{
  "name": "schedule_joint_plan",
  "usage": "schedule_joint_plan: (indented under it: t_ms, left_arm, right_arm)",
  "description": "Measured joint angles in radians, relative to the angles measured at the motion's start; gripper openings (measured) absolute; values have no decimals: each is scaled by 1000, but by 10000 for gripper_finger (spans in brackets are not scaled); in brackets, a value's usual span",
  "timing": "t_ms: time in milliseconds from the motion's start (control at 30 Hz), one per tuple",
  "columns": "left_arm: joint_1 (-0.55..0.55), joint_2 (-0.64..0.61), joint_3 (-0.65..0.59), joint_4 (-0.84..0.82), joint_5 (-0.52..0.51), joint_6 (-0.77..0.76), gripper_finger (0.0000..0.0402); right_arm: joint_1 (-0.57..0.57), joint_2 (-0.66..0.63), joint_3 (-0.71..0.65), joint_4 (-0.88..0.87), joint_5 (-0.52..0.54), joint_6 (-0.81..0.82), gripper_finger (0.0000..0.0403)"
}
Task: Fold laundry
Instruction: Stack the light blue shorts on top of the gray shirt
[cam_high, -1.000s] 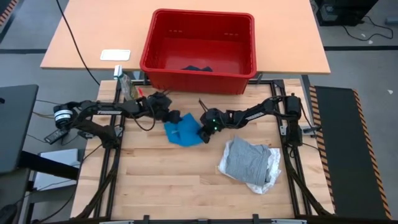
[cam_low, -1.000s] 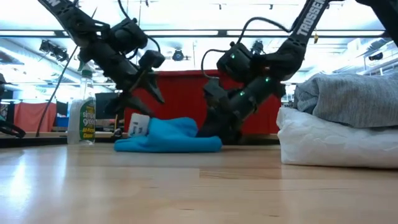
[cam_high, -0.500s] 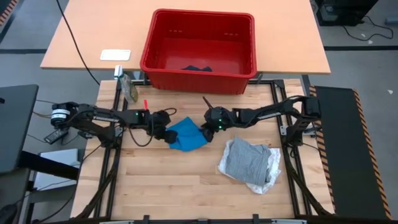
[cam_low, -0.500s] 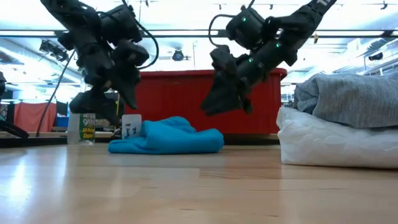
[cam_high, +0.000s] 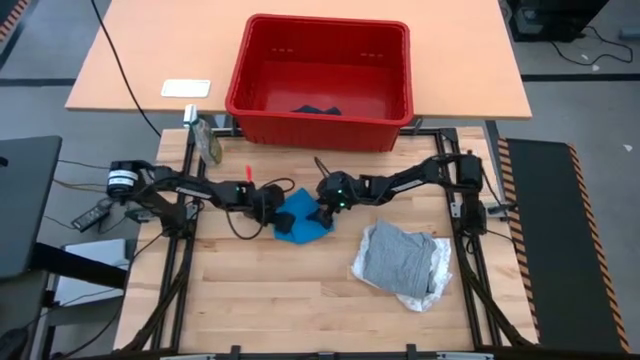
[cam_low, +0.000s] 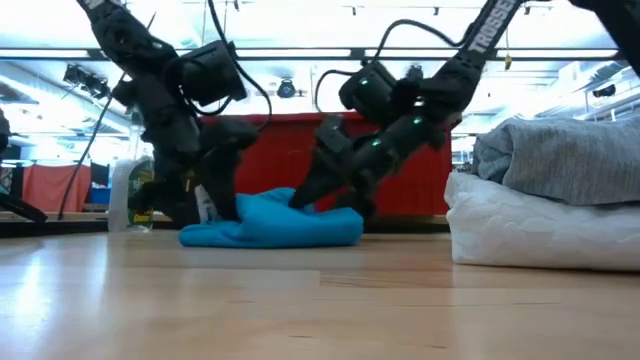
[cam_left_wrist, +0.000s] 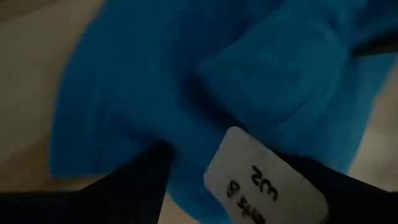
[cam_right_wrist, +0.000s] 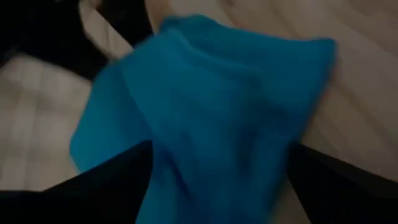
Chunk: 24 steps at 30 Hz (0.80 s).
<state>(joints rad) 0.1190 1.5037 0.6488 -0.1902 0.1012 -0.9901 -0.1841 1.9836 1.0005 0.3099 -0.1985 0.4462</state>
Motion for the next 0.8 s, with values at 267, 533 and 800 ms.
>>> schedule_joint_plan:
  t_ms: [267, 533, 800]
  left_arm:
    - [-44, 97, -3, 263, 45, 162, 217]
    - [-55, 205, -2, 476, 39, 211, 117]
    - [-54, 218, 17, 629, 49, 206, 11]
  right_arm:
    - [10, 115, 124, -121, -2, 36, 311]
    - [7, 95, 127, -209, -132, -10, 117]
    - [-9, 15, 119, -355, -294, 64, 54]
